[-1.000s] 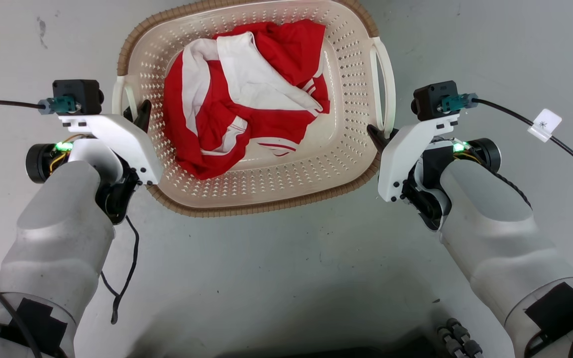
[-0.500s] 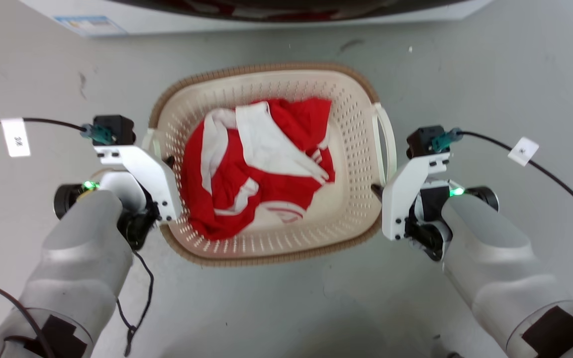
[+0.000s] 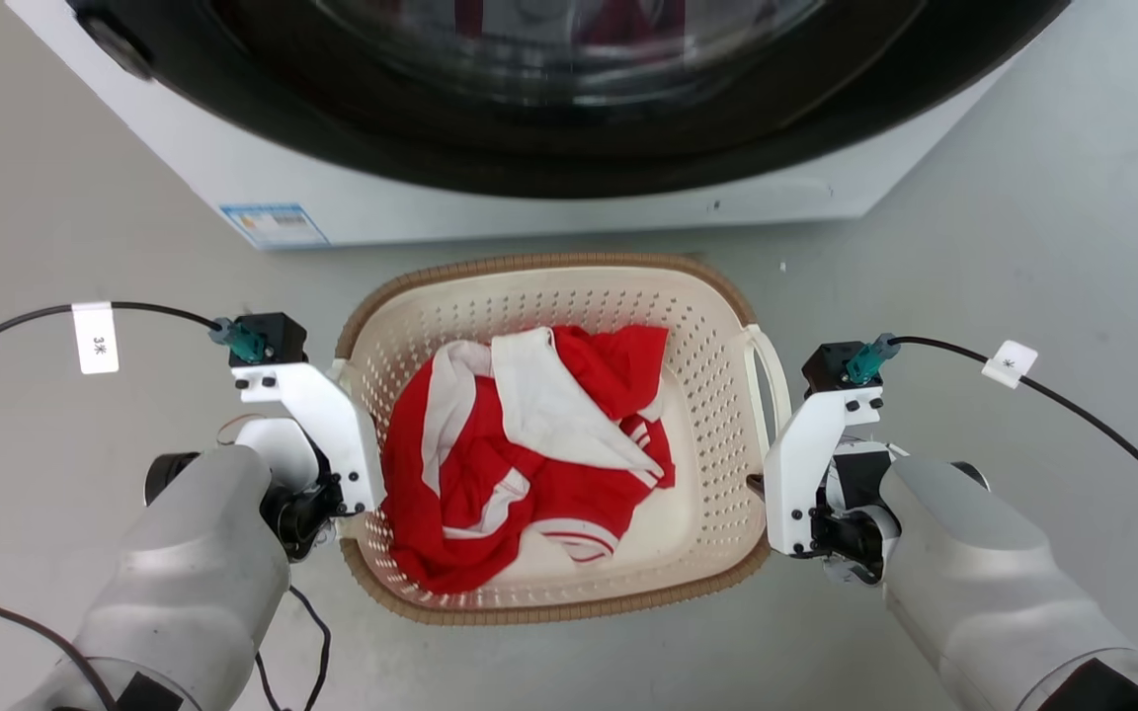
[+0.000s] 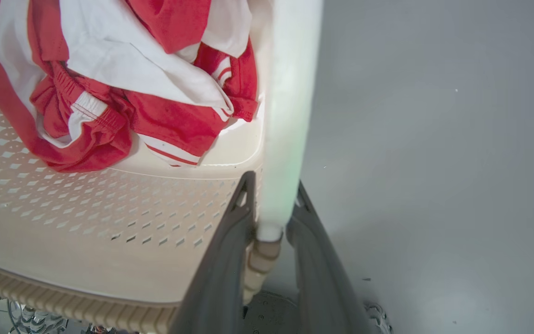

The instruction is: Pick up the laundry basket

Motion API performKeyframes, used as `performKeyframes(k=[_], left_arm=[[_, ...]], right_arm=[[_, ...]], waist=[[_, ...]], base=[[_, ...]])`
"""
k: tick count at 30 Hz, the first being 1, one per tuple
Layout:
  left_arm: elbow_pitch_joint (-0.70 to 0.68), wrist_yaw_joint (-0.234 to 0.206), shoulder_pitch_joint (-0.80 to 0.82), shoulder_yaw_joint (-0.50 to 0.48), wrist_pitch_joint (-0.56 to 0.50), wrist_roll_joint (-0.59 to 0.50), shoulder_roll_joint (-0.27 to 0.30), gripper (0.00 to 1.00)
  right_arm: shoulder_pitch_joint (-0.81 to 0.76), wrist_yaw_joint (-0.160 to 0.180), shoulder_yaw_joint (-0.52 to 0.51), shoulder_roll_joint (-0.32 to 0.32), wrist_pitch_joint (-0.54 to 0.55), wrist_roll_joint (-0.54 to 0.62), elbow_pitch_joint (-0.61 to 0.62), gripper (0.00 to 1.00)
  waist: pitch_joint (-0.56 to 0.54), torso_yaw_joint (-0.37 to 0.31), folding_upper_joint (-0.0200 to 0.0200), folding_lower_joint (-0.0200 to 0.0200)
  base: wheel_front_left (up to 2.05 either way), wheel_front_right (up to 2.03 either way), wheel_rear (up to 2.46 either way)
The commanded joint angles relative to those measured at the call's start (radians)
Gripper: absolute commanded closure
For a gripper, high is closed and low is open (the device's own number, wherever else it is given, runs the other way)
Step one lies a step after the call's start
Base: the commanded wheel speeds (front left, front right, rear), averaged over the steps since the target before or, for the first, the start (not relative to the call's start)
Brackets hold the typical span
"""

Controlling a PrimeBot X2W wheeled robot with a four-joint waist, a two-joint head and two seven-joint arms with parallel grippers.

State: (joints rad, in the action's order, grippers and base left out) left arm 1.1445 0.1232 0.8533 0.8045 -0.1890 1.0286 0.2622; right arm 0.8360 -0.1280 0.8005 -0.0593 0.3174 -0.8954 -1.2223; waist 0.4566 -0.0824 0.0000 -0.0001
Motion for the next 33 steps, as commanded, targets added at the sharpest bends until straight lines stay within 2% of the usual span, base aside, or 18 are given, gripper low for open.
performKeyframes(k=[1, 15, 26, 33], left_arm=[[-0.016, 0.013, -0.006, 0.006, -0.009, 0.011, -0.020, 1.00], [-0.031, 0.014, -0.023, 0.047, -0.144, 0.091, -0.032, 1.00], [-0.032, 0.015, -0.083, 0.079, -0.215, 0.137, -0.039, 1.00], [-0.029, 0.015, -0.142, 0.097, -0.214, 0.161, -0.056, 1.00]], right_arm=[[-0.003, -0.005, 0.011, 0.016, 0.015, -0.002, 0.000, 1.00], [0.030, -0.005, 0.008, 0.017, 0.199, -0.069, -0.035, 1.00], [-0.020, -0.005, 0.012, 0.019, 0.343, -0.120, -0.054, 1.00], [-0.066, -0.008, 0.025, 0.021, 0.369, -0.135, -0.057, 1.00]], waist=[[-0.057, 0.002, 0.0000, 0.0001], [-0.209, 0.012, 0.0000, 0.0001], [-0.334, 0.010, 0.0000, 0.0001], [-0.388, 0.016, 0.0000, 0.0001]], base=[[0.00, 0.00, 0.00], [0.00, 0.00, 0.00], [0.00, 0.00, 0.00], [0.00, 0.00, 0.00]])
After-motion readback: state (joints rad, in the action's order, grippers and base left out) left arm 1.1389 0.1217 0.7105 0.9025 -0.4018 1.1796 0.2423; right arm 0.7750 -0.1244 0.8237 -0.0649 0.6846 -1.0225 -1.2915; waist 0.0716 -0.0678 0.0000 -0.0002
